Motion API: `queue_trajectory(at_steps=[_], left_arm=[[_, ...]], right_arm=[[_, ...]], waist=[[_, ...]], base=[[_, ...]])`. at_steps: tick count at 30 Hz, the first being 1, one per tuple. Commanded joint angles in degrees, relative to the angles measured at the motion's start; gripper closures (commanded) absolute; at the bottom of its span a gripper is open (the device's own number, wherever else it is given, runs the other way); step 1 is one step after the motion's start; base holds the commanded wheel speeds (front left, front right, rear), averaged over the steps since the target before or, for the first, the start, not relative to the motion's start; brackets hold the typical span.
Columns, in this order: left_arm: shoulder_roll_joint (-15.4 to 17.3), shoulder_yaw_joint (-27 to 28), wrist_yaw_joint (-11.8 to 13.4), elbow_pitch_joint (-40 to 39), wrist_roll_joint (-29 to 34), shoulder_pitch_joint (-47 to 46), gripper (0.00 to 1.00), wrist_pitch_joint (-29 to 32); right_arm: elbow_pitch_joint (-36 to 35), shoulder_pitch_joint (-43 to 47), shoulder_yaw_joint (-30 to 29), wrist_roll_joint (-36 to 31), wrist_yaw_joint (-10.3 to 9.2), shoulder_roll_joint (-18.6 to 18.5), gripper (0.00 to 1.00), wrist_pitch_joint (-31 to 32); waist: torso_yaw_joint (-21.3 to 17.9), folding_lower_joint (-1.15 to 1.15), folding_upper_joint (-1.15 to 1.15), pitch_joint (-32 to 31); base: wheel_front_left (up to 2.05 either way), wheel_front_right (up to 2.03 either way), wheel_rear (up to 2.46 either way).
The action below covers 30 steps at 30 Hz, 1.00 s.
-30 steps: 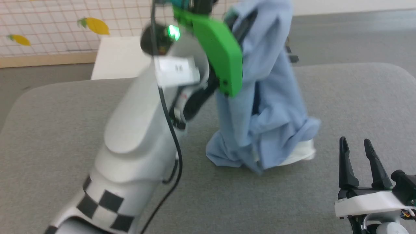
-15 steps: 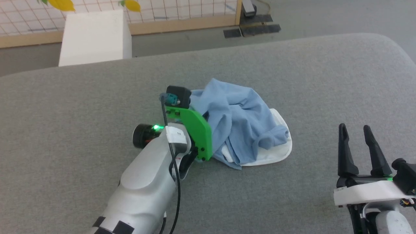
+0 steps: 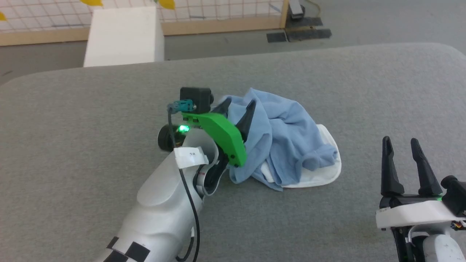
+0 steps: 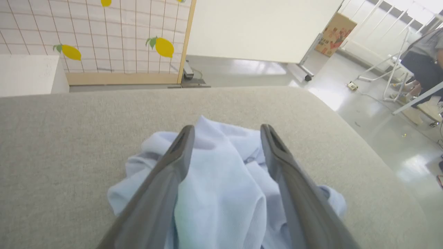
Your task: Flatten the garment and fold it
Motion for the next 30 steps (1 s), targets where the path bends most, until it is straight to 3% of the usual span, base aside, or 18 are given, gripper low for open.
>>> queue_trajectory(at_steps=[1, 4, 10, 12, 15, 20, 25, 30], left_arm=[[0.06, 0.29, -0.09, -2.26, -0.48, -0.02, 0.00, -1.92], [0.85, 1.26, 0.37, -7.40, -0.38, 2.20, 0.00, -5.40], [6.57, 2.31, -1.07, -20.07, 1.40, 11.62, 0.00, -13.37], [8.58, 3.34, 0.11, -23.70, 3.26, 15.21, 0.00, -15.03], [10.17, 7.35, 3.88, -28.96, 6.42, 21.54, 0.00, -16.21], [9.14, 15.05, 6.32, -36.40, 13.27, 32.12, 0.00, -16.35], [7.16, 21.01, 5.89, -40.03, 21.43, 41.70, 0.00, -16.36], [6.03, 23.37, 4.54, -39.33, 26.55, 48.36, 0.00, -16.37]], right_arm=[[-0.13, 0.65, -0.11, -0.37, -0.09, 0.01, 0.00, -0.33], [-0.24, 1.24, -0.32, -0.54, -0.09, 0.01, 0.00, -0.33], [-0.84, 2.70, -0.57, -0.90, -0.09, 0.01, 0.00, -0.33], [-1.12, 3.18, -0.71, -1.06, -0.09, 0.01, 0.00, -0.33], [-1.46, 3.90, -0.94, -1.28, -0.09, 0.01, 0.00, -0.33], [-1.53, 4.98, -1.17, -1.49, -0.09, 0.01, 0.00, -0.33], [-1.14, 6.20, -1.27, -1.51, -0.09, 0.01, 0.00, -0.33], [-0.63, 7.87, -1.43, -0.99, -0.09, 0.01, 0.00, -0.33]], waist=[[2.08, 0.00, 0.00, -1.91], [3.12, 0.00, 0.00, -2.84], [4.79, 0.00, 0.00, -4.11], [5.14, 0.00, 0.00, -4.36], [5.46, 0.00, 0.00, -4.71], [5.67, 0.00, 0.00, -5.20], [5.81, 0.00, 0.00, -6.28], [6.21, 0.00, 0.00, -7.69]], base=[[0.00, 0.00, 0.00], [0.00, 0.00, 0.00], [0.00, 0.00, 0.00], [0.00, 0.00, 0.00], [0.00, 0.00, 0.00], [0.00, 0.00, 0.00], [0.00, 0.00, 0.00], [0.00, 0.00, 0.00]])
